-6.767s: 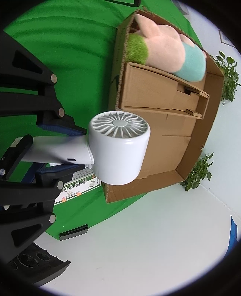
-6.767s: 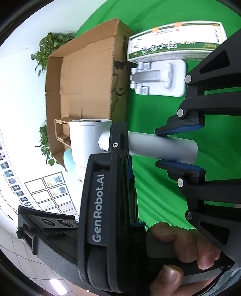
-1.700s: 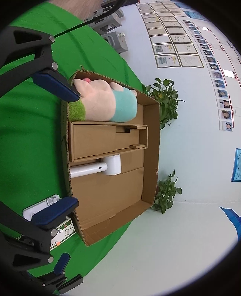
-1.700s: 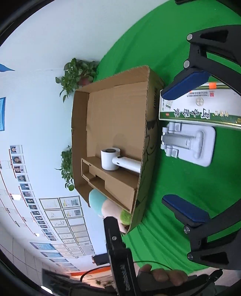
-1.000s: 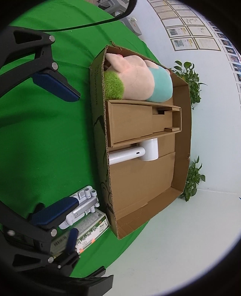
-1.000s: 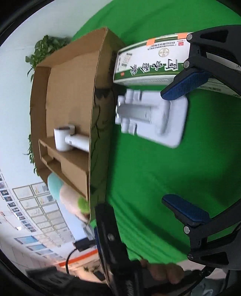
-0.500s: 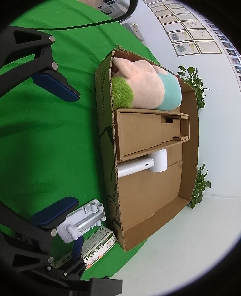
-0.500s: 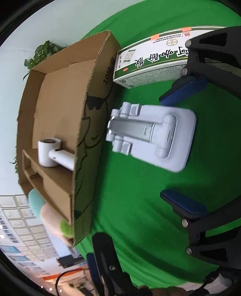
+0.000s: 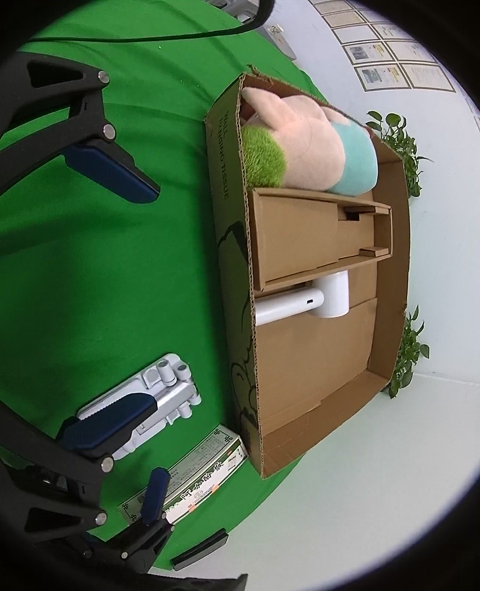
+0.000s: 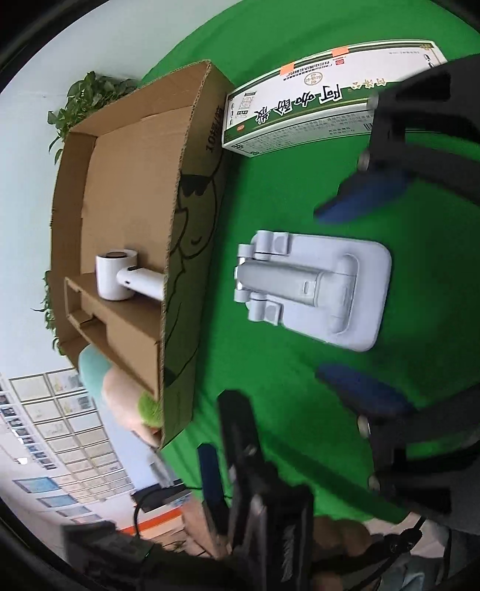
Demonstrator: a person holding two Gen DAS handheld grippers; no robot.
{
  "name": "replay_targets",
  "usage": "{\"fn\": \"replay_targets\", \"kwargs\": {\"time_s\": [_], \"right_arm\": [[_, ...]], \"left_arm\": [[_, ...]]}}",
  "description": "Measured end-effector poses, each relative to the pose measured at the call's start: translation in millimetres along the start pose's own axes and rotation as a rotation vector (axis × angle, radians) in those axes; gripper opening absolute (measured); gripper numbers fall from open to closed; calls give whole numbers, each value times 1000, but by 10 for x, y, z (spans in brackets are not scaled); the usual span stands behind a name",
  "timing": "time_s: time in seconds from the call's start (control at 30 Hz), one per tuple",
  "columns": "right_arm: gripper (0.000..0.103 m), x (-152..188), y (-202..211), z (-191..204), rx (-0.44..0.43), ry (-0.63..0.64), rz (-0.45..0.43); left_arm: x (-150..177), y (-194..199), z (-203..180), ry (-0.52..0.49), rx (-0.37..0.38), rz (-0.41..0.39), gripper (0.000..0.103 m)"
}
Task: Organize objects
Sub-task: 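Grasp the white phone stand with the right gripper, then lift the phone stand with the right gripper and carry it into the box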
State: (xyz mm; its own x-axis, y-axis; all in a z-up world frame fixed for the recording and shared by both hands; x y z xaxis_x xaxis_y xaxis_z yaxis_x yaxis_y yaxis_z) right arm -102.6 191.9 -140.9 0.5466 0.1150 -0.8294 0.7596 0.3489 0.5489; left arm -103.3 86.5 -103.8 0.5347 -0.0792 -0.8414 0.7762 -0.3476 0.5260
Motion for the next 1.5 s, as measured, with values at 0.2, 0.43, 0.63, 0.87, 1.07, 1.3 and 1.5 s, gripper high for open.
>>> {"fn": "replay_targets", "kwargs": {"time_s": [0.2,0.43,0.63,0.87,1.07,1.3,1.5], "right_arm": [[101,-14,-55,-1,10,16,31],[71,132,-198,70,43,75,86],[67,152,-165,69,45,65,88],[66,157,-107,99,-21,0,100],[66,121,-42,173,-151,-116,92],[66,103,-22,224,-196,-160,87],[66,85,15,306,-199,-140,70]], "left_arm": [[13,-131,-101,72,120,52,102],[110,-305,-195,160,243,153,102],[159,-316,-193,256,331,172,97],[254,-277,-190,289,360,200,85],[307,-280,-227,288,361,220,68],[354,-210,-124,311,333,209,54],[296,-115,-165,301,345,190,42]]}}
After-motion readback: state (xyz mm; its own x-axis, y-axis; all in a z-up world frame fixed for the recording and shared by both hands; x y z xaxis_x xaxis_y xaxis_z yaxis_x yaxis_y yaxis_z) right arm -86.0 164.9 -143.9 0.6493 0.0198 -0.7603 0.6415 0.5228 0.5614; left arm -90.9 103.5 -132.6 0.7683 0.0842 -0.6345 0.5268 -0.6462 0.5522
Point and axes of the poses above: each gripper's, at about its wrist camera, not at the fingertips, and y roughly against the way its jaws point, z to its left, x to its underside, the point moved 4 cm from there along -y, roughly the way its jaws point, and after that the axes turned 13 degrees about -z, right-handed, at the moved point
